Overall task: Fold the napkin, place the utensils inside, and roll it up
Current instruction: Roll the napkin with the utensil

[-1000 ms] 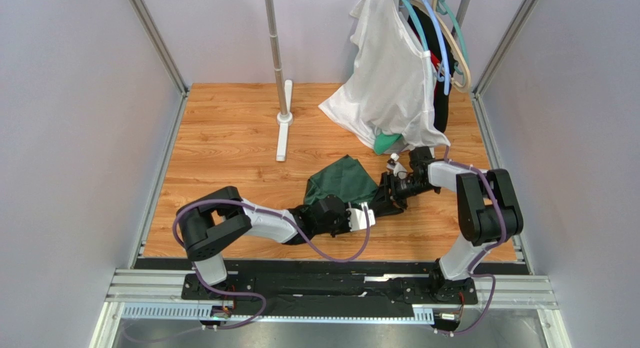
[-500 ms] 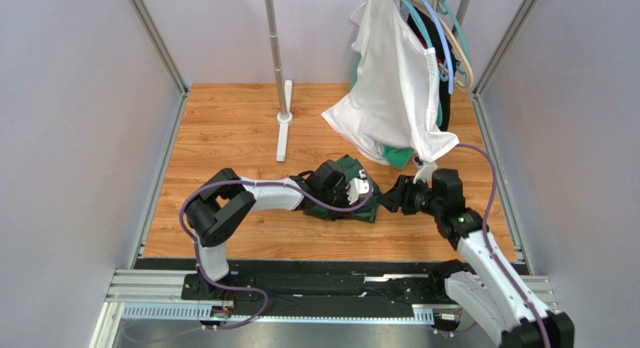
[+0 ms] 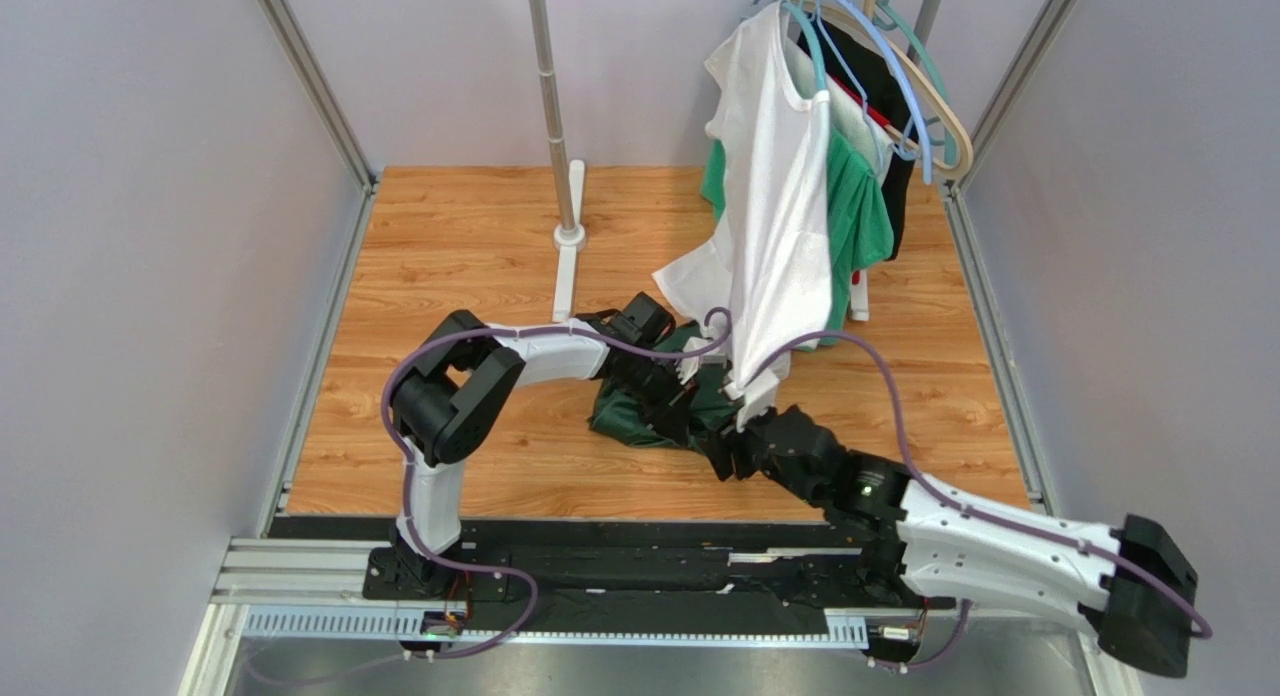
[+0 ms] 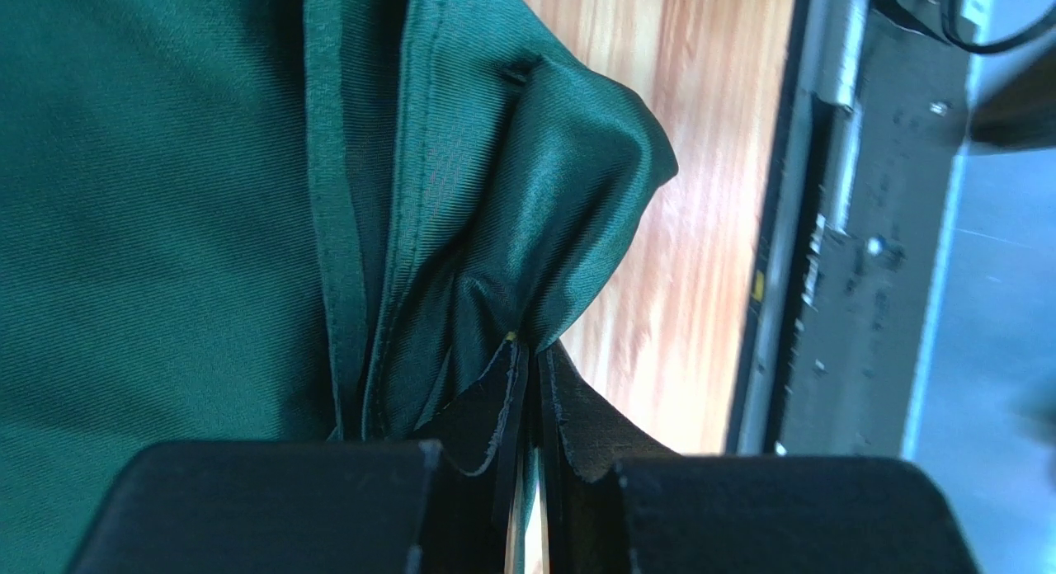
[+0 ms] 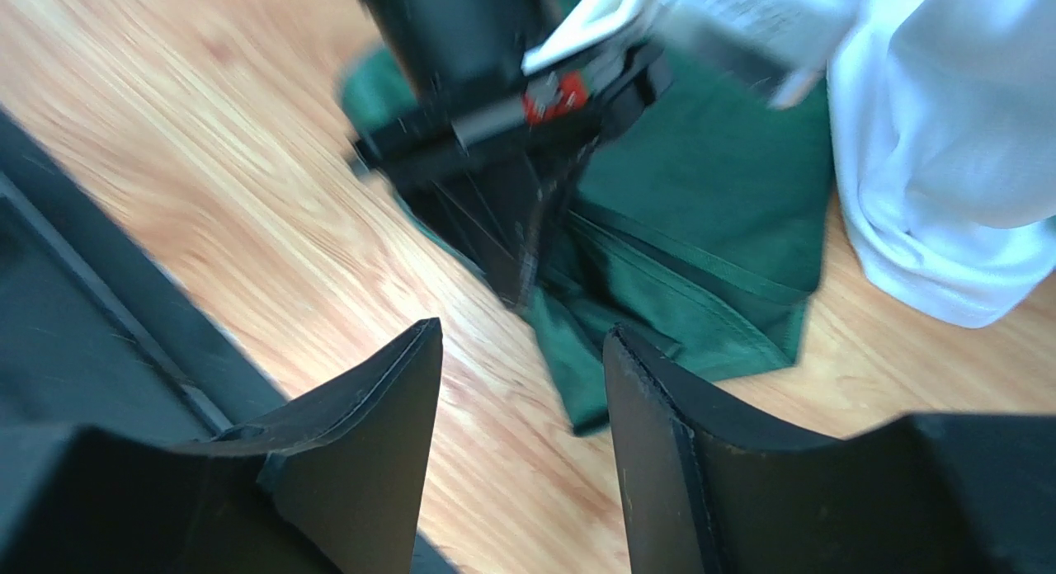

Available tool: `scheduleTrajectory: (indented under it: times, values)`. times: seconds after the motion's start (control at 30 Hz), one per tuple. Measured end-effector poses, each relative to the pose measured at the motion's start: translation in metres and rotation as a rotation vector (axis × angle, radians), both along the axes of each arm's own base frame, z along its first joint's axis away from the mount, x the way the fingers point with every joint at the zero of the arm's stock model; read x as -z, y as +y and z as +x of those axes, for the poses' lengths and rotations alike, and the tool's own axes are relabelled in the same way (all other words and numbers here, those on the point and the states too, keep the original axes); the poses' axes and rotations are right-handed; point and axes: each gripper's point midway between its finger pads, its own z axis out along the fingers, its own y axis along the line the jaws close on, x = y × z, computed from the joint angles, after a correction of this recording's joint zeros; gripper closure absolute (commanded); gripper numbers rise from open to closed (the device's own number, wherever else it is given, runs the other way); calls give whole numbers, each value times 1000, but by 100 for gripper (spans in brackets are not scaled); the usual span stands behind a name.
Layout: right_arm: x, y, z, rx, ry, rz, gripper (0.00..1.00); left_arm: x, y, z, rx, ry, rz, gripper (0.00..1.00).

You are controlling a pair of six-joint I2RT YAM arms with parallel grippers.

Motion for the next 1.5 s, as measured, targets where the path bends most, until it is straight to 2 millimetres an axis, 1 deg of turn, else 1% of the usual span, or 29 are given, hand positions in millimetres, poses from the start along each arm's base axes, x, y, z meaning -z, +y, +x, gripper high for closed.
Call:
scheduleTrajectory:
  times: [0.1,0.13,0.17,0.3,0.4,0.5,0.6,0.87,1.1,1.2,1.3,1.33,1.4,1.43,1.5]
  values:
    - [22,7,0,-29,-29,-170,45,-1,7,-5,-1,66,21,89]
    - [27,10,0,-42,-40,-215,45,-2,8,-5,0,84,28,90]
    - [31,14,0,-62,-60,-270,45,-3,8,-6,2,99,33,90]
    - [37,28,-4,-132,-120,-389,45,-4,11,-9,7,159,58,91]
    - [41,33,-7,-169,-147,-439,45,-5,15,-14,8,193,74,91]
    - [47,34,-9,-193,-157,-475,45,-5,19,-18,13,230,89,90]
    - [53,33,-9,-209,-157,-503,44,-5,21,-19,17,254,98,91]
    - [78,37,-12,-251,-116,-590,42,-7,30,-21,10,296,117,91]
    - [91,37,-10,-264,-111,-648,41,-11,32,-22,12,308,120,91]
    - [96,38,-8,-265,-110,-669,45,-12,32,-23,17,315,119,91]
    - [101,38,-7,-265,-105,-689,58,-13,33,-25,21,321,118,91]
    - [102,39,-6,-261,-101,-695,66,-13,33,-25,23,322,118,90]
    - [104,40,-5,-254,-88,-696,73,-13,34,-26,26,326,117,87]
    - [105,41,-5,-253,-81,-692,78,-13,34,-26,27,325,117,83]
    - [105,43,-4,-250,-69,-679,82,-14,33,-25,28,323,114,70]
